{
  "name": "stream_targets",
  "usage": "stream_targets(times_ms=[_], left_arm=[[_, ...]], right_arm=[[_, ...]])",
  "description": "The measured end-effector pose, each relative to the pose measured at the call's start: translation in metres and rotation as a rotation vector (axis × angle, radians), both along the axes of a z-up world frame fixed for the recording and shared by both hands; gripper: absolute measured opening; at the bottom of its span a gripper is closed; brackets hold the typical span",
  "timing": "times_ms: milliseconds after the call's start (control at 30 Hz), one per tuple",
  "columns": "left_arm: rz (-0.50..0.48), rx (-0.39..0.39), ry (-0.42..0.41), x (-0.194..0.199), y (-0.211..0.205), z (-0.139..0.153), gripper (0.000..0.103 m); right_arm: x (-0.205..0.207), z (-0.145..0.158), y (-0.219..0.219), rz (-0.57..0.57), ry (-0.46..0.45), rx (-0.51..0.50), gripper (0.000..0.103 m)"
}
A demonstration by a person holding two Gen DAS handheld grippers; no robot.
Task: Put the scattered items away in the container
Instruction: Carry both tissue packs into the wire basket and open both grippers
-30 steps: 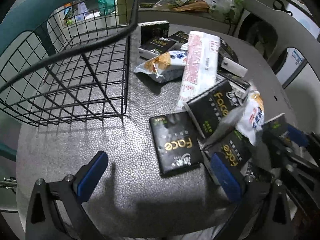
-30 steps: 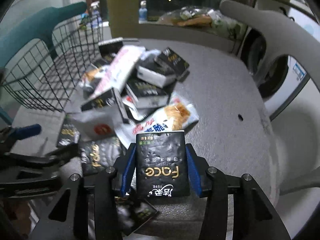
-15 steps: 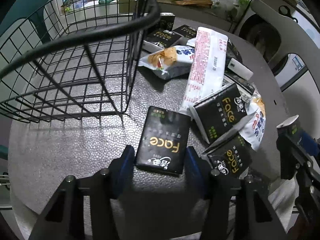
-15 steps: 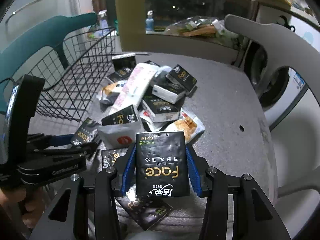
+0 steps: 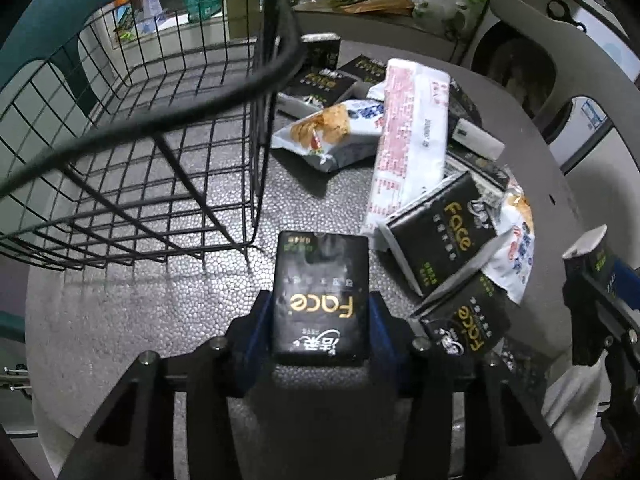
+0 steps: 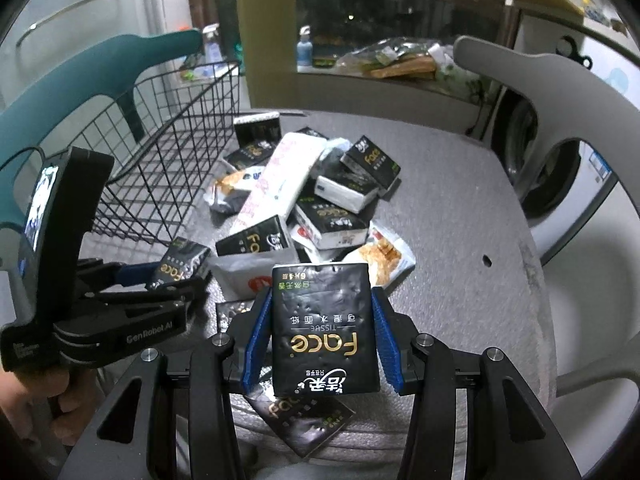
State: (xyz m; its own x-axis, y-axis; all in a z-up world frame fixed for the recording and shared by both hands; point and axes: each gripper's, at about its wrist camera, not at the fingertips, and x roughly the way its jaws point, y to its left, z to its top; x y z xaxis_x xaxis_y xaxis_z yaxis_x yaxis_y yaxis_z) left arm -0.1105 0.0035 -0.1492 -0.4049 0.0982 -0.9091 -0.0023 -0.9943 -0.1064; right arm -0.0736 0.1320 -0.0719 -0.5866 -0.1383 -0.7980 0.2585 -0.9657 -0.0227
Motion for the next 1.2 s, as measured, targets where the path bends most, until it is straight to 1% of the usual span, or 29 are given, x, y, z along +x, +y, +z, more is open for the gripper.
stream_targets(times_ms=[167,233,300,367,467,533,600,667,767,833,900,933,967,1000,1067,1133,1200], left_arm=[[-0.054,0.016,0.029,0.021,0.012,0.022,0.052],[-0.073,0.024,0.054,0.031,0.021,0.037,0.052],[-0.08,0.035,0.088,0.043,0.019,0.054,0.052],[-0.078,0.04,0.134,0.051,0.015,0.078,0.052],[-0.056,0.041,0.232,0.06,0.003,0.13,0.052],[-0.027,0.027,0.291,0.054,-0.012,0.159,0.052],[0.024,-0.008,0.343,0.044,-0.038,0.183,0.052],[0.081,-0.051,0.347,0.031,-0.065,0.195,0.052],[0.143,-0.083,0.31,0.01,-0.1,0.187,0.052],[0.174,-0.086,0.274,-0.003,-0.121,0.173,0.052],[0.193,-0.069,0.228,-0.015,-0.138,0.157,0.052],[0.196,-0.034,0.19,-0.018,-0.142,0.15,0.052],[0.188,0.006,0.165,-0.019,-0.145,0.146,0.052],[0.181,0.008,0.164,-0.019,-0.144,0.145,0.052],[0.19,-0.021,0.159,-0.016,-0.142,0.145,0.052],[0.202,0.0,0.118,-0.02,-0.145,0.139,0.052],[0.208,0.0,0.102,-0.022,-0.146,0.137,0.052]], right_arm=[[0.005,0.014,-0.002,0.002,0.025,-0.012,0.048],[0.008,0.025,-0.003,0.003,0.045,-0.026,0.048],[0.011,0.038,-0.003,0.005,0.071,-0.04,0.048],[0.014,0.052,-0.004,0.004,0.103,-0.054,0.048],[0.015,0.077,-0.008,0.002,0.16,-0.077,0.048],[0.011,0.088,-0.017,0.012,0.176,-0.095,0.048],[0.002,0.099,-0.036,0.046,0.19,-0.119,0.048],[-0.009,0.103,-0.06,0.088,0.186,-0.139,0.048],[-0.029,0.102,-0.101,0.155,0.165,-0.174,0.048],[-0.043,0.095,-0.128,0.187,0.145,-0.17,0.048],[-0.058,0.083,-0.152,0.212,0.113,-0.156,0.048],[-0.065,0.076,-0.16,0.214,0.098,-0.146,0.048],[-0.07,0.07,-0.166,0.214,0.082,-0.141,0.048],[-0.077,0.064,-0.171,0.214,0.06,-0.135,0.048],[-0.084,0.055,-0.176,0.212,0.029,-0.133,0.048],[-0.088,0.05,-0.177,0.208,0.021,-0.124,0.048],[-0.089,0.047,-0.177,0.203,0.018,-0.124,0.048]])
